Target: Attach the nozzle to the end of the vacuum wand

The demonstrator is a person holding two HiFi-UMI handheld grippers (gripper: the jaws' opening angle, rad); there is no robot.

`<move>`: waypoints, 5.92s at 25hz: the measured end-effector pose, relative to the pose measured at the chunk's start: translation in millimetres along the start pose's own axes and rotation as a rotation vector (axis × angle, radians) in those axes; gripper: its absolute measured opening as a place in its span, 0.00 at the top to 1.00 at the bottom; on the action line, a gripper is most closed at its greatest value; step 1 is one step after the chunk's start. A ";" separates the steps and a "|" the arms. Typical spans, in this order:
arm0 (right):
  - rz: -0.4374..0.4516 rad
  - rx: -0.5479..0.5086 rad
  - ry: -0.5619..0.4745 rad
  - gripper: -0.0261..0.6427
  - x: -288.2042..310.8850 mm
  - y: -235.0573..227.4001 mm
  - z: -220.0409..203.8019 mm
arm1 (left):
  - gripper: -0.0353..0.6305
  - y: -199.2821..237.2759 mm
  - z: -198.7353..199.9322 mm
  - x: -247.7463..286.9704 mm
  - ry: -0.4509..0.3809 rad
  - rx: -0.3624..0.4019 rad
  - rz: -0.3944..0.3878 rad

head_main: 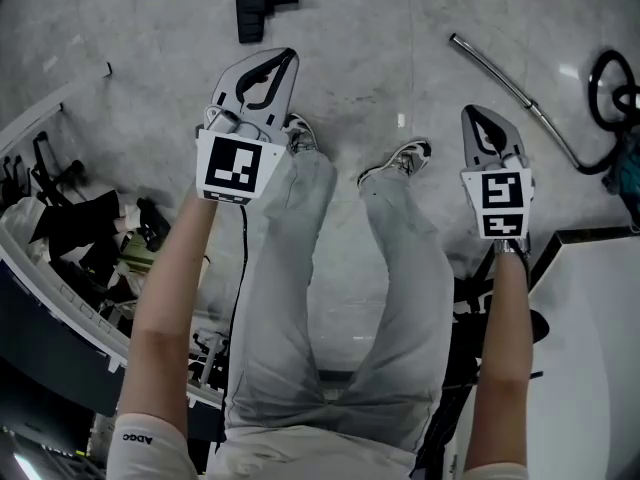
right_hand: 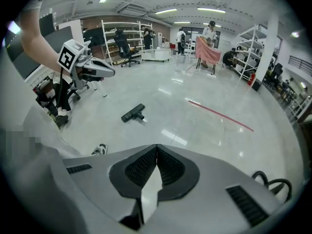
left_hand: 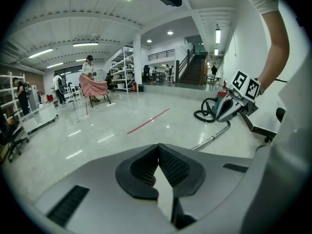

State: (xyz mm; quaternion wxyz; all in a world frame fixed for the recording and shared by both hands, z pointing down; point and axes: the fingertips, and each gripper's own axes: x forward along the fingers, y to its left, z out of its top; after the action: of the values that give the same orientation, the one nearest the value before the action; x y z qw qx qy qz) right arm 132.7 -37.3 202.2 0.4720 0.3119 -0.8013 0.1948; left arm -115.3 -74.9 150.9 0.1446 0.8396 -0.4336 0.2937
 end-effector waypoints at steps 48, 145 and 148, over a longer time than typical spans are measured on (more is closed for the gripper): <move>0.054 -0.435 0.128 0.56 309.6 -107.9 -173.5 | 0.66 97.5 -306.7 259.3 0.332 0.638 -0.247; 0.128 -0.624 0.182 0.72 379.6 -14.5 -124.8 | 0.65 -99.8 -283.1 364.4 0.269 1.035 -0.535; 0.146 -0.649 0.184 0.72 378.1 -8.7 -127.6 | 0.65 -103.4 -285.2 360.2 0.265 1.057 -0.557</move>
State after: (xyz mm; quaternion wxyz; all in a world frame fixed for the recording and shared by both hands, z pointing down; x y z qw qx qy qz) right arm 83.6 -85.7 595.3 0.6018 0.0682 -0.7957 -0.0097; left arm 26.5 -104.5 599.0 -0.1674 0.8359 0.0282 0.5220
